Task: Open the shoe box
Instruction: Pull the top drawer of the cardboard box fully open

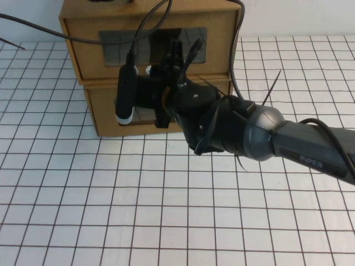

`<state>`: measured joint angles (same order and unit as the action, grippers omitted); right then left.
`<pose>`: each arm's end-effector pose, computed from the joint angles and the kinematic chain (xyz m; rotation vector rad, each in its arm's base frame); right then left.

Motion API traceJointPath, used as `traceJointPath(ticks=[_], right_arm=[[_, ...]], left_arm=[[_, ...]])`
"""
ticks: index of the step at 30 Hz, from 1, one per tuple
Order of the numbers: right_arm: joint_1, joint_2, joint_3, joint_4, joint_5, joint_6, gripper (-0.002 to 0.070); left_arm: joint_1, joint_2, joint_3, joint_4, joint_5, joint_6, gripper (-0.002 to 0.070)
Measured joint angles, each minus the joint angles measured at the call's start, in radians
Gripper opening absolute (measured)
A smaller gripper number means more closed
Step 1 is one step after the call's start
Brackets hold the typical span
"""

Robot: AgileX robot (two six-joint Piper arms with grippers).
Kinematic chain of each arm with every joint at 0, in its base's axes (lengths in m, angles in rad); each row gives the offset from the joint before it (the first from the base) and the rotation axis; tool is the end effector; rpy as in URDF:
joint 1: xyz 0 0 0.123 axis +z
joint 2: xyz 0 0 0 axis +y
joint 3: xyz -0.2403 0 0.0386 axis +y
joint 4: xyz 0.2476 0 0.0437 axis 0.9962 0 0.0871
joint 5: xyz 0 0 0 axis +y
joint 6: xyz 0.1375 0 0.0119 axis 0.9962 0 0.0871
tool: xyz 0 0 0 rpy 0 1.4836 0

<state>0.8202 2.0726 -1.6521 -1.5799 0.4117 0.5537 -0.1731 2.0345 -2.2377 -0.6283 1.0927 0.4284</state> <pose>0.3903 0.3374 0.2130 -1.3345 1.3614 -0.5308 0.4455 -0.1510 0.3366 0.5928 2.1593 -0.6593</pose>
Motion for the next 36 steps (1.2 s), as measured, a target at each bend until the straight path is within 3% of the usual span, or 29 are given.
traceJointPath(ticks=[23, 36], right_arm=[[0.124, -0.309, 0.457, 0.002, -0.004, 0.086, 0.0005], [0.239, -0.401, 0.581, 0.186, 0.01, 0.103, -0.0009]], left_arm=[[-0.002, 0.022, -0.01, -0.042, 0.034, -0.032, -0.0002], [-0.002, 0.022, -0.01, -0.042, 0.034, -0.034, -0.0002]])
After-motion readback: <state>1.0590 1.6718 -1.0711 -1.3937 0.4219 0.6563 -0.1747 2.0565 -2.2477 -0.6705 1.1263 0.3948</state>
